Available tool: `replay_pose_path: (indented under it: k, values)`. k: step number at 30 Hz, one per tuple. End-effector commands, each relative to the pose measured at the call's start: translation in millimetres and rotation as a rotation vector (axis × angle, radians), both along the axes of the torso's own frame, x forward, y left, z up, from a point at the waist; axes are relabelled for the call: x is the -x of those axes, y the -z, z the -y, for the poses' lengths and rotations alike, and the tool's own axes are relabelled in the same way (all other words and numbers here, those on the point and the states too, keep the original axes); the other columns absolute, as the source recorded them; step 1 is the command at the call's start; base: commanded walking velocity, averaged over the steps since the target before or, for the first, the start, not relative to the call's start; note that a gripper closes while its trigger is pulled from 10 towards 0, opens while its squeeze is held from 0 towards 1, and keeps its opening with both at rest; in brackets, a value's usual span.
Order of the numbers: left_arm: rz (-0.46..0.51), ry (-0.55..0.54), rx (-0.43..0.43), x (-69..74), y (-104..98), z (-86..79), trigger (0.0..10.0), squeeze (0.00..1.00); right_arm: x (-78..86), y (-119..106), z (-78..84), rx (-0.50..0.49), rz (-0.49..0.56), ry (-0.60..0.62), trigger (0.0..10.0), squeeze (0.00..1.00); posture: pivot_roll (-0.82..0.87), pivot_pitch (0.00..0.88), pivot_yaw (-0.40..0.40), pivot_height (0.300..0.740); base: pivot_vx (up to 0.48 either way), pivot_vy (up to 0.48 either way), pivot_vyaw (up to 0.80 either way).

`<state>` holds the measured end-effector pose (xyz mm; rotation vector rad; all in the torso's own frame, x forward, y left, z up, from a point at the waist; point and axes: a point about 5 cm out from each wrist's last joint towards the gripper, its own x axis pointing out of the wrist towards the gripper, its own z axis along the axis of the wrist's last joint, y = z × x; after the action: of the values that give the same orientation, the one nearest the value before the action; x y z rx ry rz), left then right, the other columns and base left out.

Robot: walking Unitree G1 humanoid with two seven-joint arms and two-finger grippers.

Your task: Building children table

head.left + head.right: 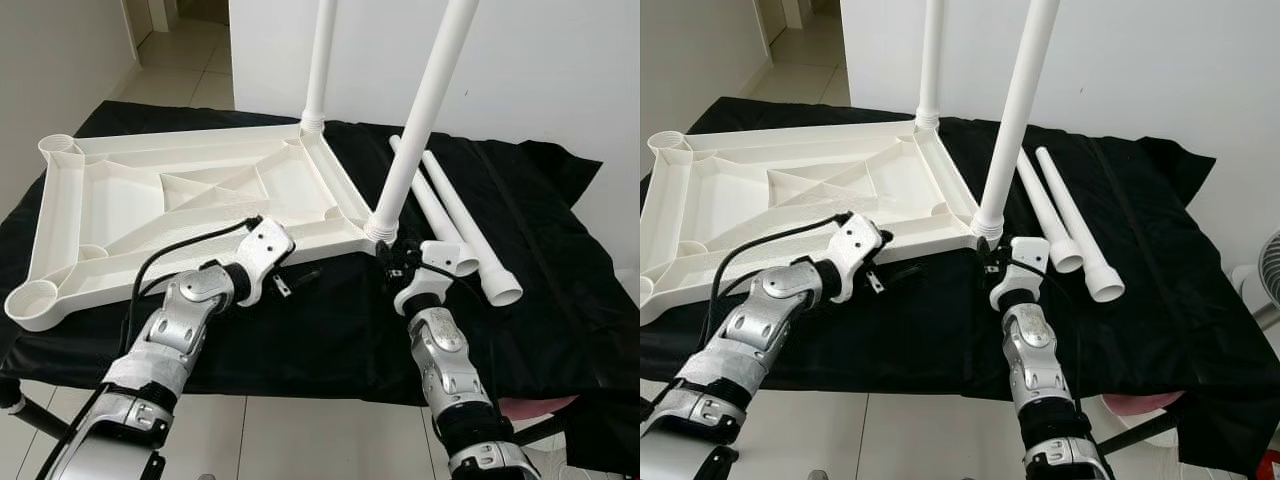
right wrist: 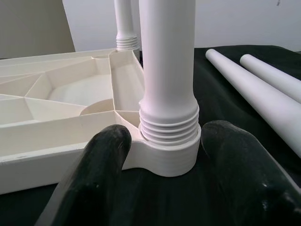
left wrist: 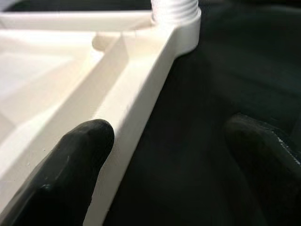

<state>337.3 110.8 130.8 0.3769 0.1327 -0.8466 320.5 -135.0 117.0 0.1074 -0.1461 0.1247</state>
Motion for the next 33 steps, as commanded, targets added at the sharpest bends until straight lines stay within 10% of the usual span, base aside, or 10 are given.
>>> replay_pose_path:
  k: [1, 3, 4, 21, 22, 24, 26, 33]
  values:
    - [0.055, -0.275, 0.0, -13.3, -1.2, -10.7, 10.0, 0.0, 0.0, -2.2, -0.7, 0.012, 0.005, -0.001, 10.0, 0.17, 0.04, 0.0, -0.074, 0.74, 0.0, 0.0, 0.0]
    - [0.04, -0.294, 0.006, -15.0, -0.4, -11.8, 10.0, 0.0, 0.0, -2.6, -0.9, 0.015, 0.006, -0.003, 10.0, 0.17, 0.04, 0.0, -0.074, 0.74, 0.0, 0.0, 0.0]
    - [0.041, -0.331, -0.018, -18.3, 1.0, -15.3, 10.0, 0.0, -0.8, -2.9, -0.1, 0.015, 0.006, 0.001, 10.0, 0.0, 0.04, 0.0, -0.074, 0.74, 0.0, 0.0, 0.0]
    - [0.026, -0.647, -0.05, -33.8, 9.0, -43.8, 10.0, 0.0, -4.0, -6.2, 2.2, 0.02, 0.007, 0.024, 10.0, 0.0, 0.03, 0.0, -0.072, 0.74, 0.0, 0.0, 0.0]
    - [0.026, -0.65, -0.052, -33.8, 9.7, -44.1, 6.7, 0.0, -4.2, -6.5, 2.5, 0.02, 0.008, 0.025, 10.0, 0.0, 0.03, 0.0, -0.073, 0.74, 0.0, 0.0, 0.0]
    - [0.029, -0.655, -0.05, -33.7, 10.3, -44.4, 6.7, 0.0, -4.5, -6.7, 2.8, 0.02, 0.008, 0.027, 10.0, 0.0, 0.03, 0.0, -0.073, 0.74, 0.0, 0.0, 0.0]
    - [0.036, -0.653, -0.056, -32.9, 12.4, -42.3, 1.4, 0.0, -5.2, -7.2, 3.6, 0.02, 0.008, 0.032, 10.0, 0.0, 0.03, 0.0, -0.074, 0.74, 0.0, 0.0, 0.0]
    - [0.021, -0.621, -0.042, -28.7, 18.5, -29.9, 0.0, 0.0, -6.2, -8.4, 4.3, 0.022, 0.008, 0.036, 10.0, 0.0, 0.04, 0.002, -0.078, 0.74, 0.0, 0.0, 0.0]
